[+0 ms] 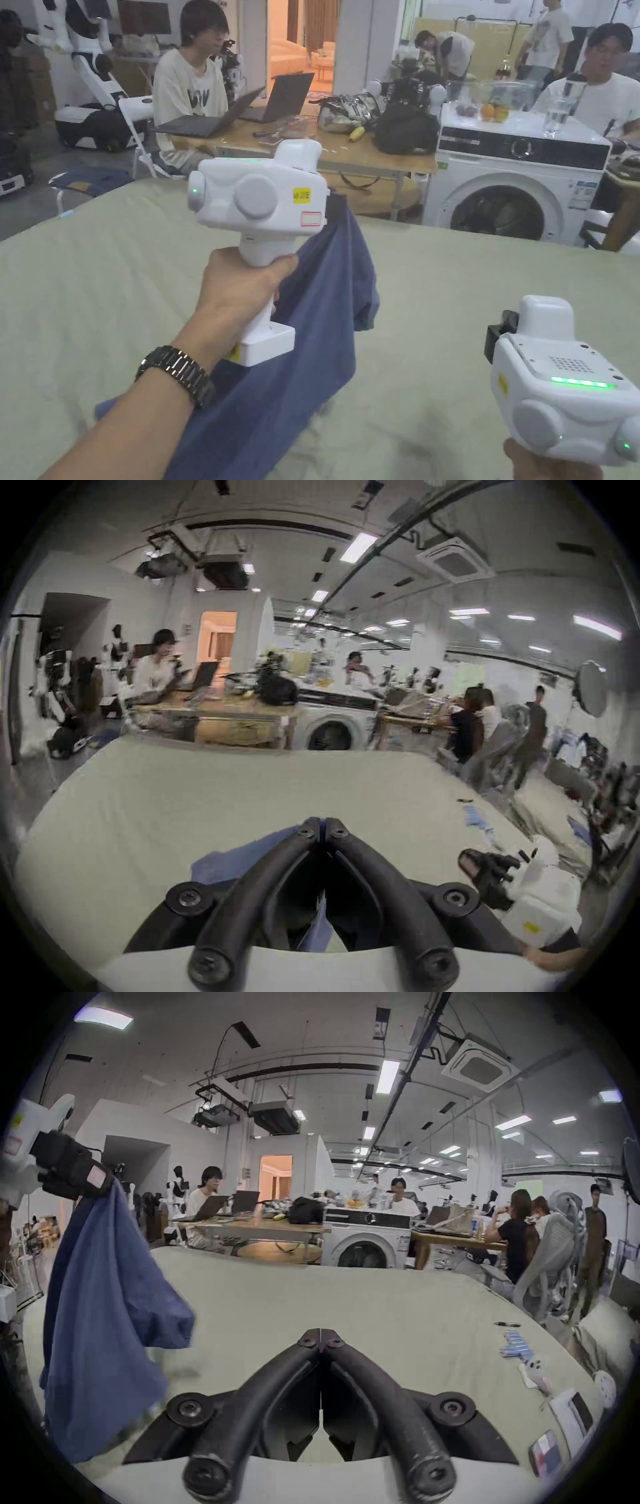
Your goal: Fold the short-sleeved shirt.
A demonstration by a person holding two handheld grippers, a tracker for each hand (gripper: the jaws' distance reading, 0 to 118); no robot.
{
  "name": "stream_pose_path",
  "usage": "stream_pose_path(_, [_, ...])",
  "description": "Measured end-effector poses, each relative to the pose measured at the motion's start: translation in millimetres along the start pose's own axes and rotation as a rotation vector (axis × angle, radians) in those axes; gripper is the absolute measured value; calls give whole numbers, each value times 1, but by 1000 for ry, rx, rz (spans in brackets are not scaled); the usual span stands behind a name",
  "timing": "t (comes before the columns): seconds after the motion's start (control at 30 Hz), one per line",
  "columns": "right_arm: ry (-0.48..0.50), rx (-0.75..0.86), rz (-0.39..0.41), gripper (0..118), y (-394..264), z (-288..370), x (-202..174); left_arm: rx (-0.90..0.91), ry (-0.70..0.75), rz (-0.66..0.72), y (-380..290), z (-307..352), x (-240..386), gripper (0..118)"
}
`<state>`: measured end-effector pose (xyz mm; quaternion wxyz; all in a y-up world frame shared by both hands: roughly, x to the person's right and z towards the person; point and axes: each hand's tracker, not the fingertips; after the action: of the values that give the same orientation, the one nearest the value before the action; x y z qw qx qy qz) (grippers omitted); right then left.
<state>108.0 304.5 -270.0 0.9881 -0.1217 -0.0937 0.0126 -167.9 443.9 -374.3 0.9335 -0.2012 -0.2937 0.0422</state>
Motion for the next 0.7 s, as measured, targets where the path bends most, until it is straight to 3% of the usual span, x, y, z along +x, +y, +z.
stream_pose_path(0.33, [-214, -1, -35, 0, -9, 34, 99, -154, -328, -85, -47, -100, 155, 0])
stream_pose_path(0.47, [-268, -22, -49, 0, -18, 44, 125, -242, -393, -109, -95, -121, 188, 0])
stream_pose_path(0.6, [-298, -53, -62, 0, -28, 47, 141, -335, -410, -49, -140, -137, 195, 0])
stream_pose_path(0.63, [-300, -59, -62, 0, -30, 48, 143, -353, -402, -30, -149, -139, 195, 4])
stream_pose_path(0.7, [-301, -69, -60, 0, -33, 49, 144, -395, -391, -4, -157, -144, 190, 31])
